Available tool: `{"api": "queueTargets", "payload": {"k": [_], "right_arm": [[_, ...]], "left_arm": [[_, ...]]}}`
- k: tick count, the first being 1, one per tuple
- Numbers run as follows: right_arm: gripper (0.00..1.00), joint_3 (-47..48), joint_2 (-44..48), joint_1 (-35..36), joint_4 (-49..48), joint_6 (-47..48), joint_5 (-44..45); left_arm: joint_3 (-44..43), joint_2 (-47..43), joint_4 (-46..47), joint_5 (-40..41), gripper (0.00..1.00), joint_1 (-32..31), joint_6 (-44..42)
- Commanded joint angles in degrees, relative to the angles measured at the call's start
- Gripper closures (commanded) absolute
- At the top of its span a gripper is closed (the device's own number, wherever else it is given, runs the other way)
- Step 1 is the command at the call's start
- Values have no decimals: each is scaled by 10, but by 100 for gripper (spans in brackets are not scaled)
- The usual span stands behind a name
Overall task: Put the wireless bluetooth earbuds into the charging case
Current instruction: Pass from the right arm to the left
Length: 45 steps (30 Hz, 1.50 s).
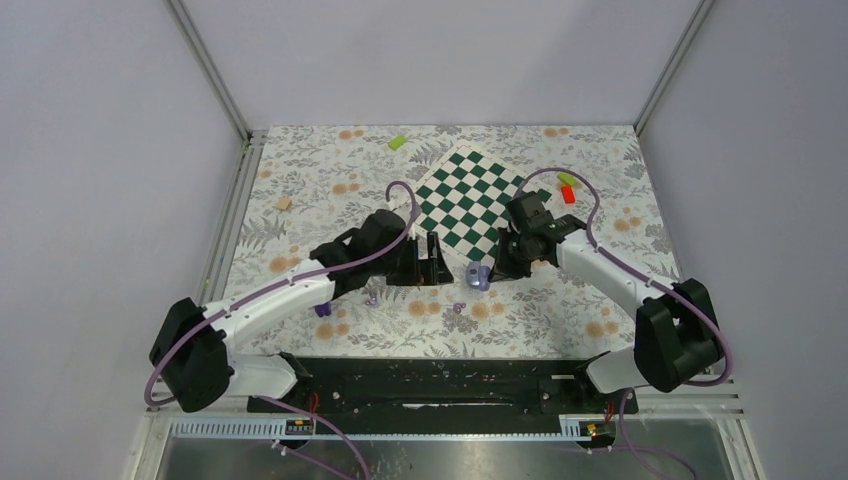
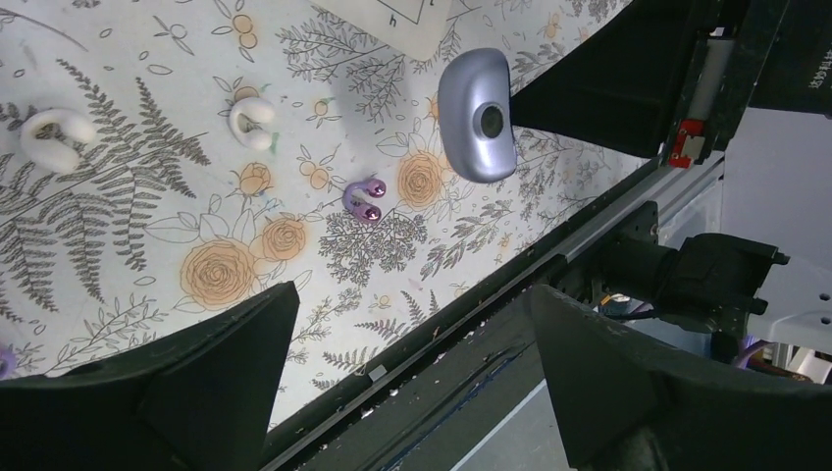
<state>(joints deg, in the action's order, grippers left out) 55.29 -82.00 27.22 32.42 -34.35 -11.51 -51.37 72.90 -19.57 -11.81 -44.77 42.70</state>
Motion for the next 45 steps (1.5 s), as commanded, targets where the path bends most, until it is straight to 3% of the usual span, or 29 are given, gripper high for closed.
{"api": "queueTargets", "payload": {"k": [1,10,16,19,33,41,45], "right_arm": [[100,6,24,22,-1,-31,4],[100,39,-1,70,-1,-41,11],[100,53,-8,88,-2,-45,12],[100,54,-12,90,-2,-45,11],[100,52,-1,96,-5,-41,10],[100,49,0,98,-7,-40,10],[100,50,6,98,-7,-41,11]], "left_arm": [[-40,19,34,2,13,-18,-4],[-89,99,19,25,14,-54,1],[-115,137,-16,44,28,-71,-10],[-113,141,-17,50,32,-72,-5],[-132,149,-31,84,34,-73,-14],[-131,145,-25,91,46,-73,-10],[-130,148,-23,85,47,-73,-9]]}}
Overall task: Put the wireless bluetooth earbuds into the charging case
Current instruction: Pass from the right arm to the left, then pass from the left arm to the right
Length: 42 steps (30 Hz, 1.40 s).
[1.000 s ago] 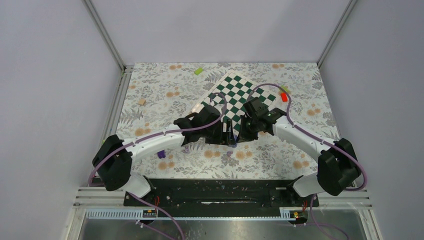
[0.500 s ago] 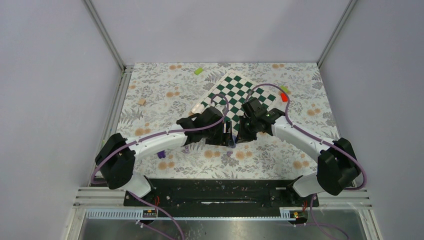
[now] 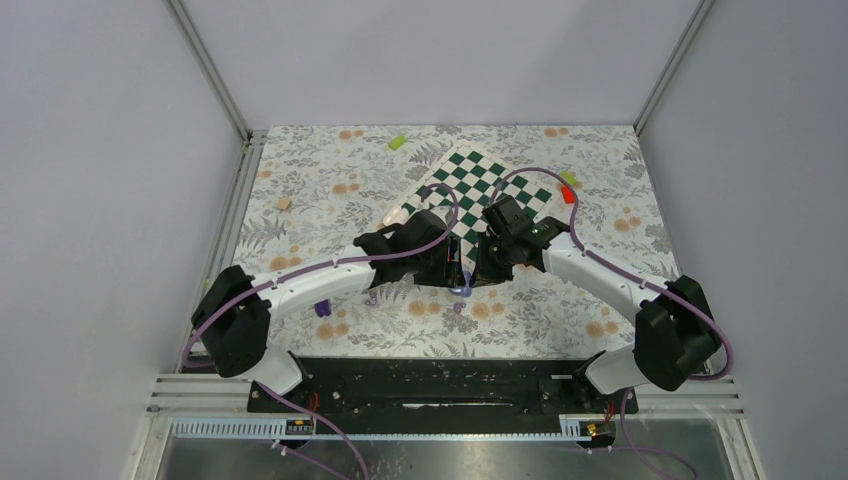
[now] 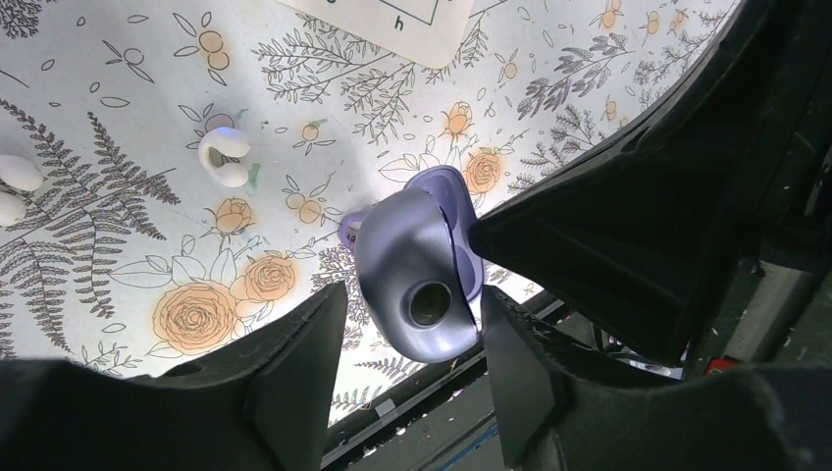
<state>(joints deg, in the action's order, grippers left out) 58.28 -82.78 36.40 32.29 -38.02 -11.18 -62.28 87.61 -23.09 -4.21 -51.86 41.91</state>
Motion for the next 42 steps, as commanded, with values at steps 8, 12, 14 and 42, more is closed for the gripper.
{"api": "queueTargets", "payload": {"k": [8,12,14,42], "right_arm": [[100,19,20,7,-6,-4,5],[100,18,22,7,-6,-4,5],[100,18,23,8,-6,-3,5],[20,8,161,-50,-5,64,7]], "left_arm": [[-19,4,19,4,55,-2,1],[-21,5,18,2,61,-2,1],[-21,6,21,-1,65,-2,1],[-26,-48,2,-18,69,12,-43]]}}
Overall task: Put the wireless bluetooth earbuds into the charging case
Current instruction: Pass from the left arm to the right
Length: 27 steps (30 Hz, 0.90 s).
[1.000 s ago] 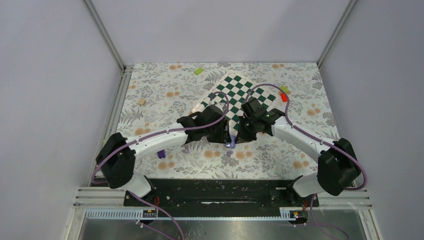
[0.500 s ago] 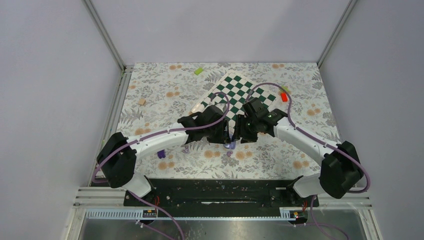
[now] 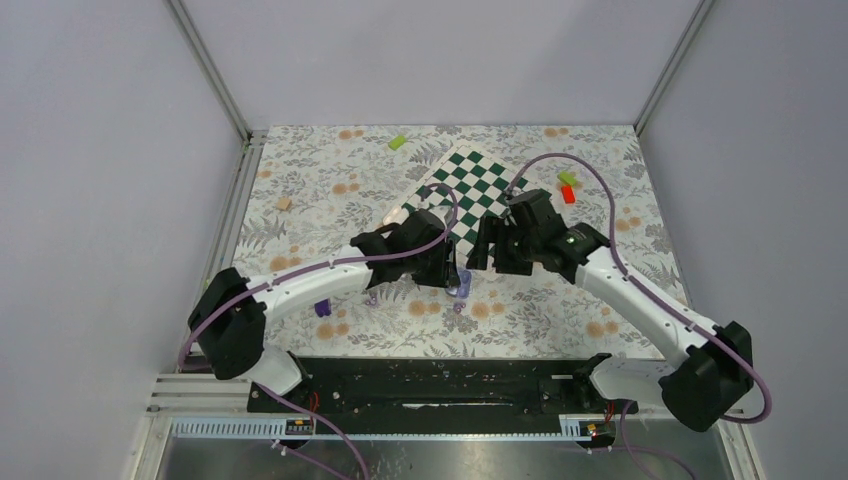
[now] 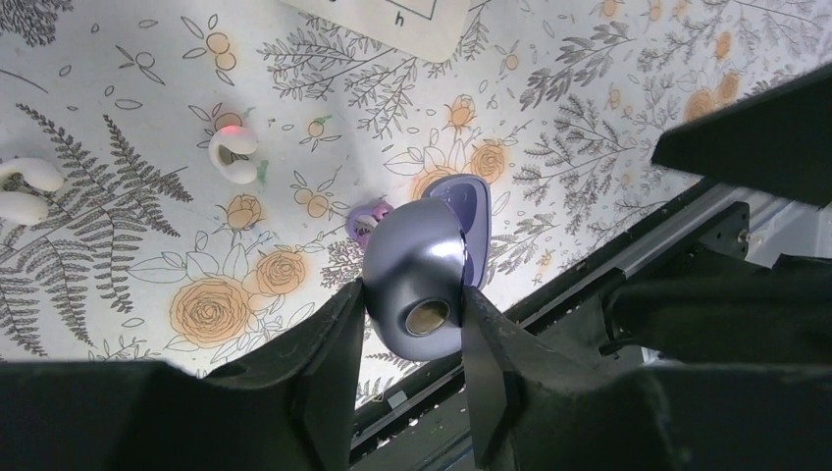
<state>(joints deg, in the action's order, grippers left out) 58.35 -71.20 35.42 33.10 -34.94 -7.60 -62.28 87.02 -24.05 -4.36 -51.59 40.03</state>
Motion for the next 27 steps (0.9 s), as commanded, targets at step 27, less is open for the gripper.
{"api": "queueTargets", "payload": {"k": [27], "right_arm": [[16,-186,187,-148,-463,-105,-389]], "left_arm": [[-52,-123,98,-286,70,88,-35]]}}
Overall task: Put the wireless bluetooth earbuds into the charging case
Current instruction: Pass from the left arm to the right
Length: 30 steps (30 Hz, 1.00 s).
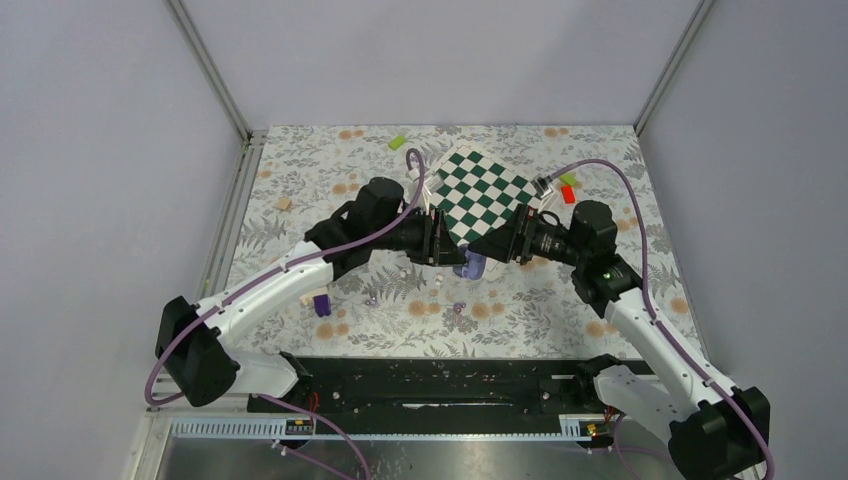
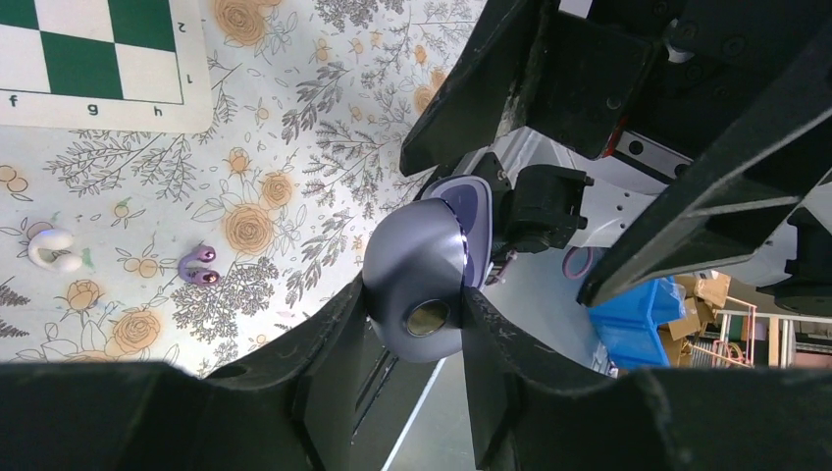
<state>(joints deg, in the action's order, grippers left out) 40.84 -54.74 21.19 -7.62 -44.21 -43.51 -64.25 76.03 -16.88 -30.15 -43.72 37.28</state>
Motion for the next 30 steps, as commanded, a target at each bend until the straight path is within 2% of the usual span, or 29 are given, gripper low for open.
{"api": "queueTargets", "payload": {"k": [1,7,11,17,23,30], "right_arm": [[14,-13,26,-6,-56,-12,-27],[10,-24,28,-14,-60,-15,-28],[9,-37,21,-31,-121,-50,-61],[8,-74,-24,-45,-357,-192,-129],[9,-93,-87,-44,-642,-363,-160],[12,-92,-129,-45,-728,-421,-161]], "left_arm": [[-32,-16,28,-32,70,11,-7],[-33,-23,21,-76,70,32,-14],[-12,-46,53,-116,70,56,5],[34,-71,150,-181,70,95,74],[50,-74,206,-196,70,100,115],[56,-75,230,-205,70,103,132]]}}
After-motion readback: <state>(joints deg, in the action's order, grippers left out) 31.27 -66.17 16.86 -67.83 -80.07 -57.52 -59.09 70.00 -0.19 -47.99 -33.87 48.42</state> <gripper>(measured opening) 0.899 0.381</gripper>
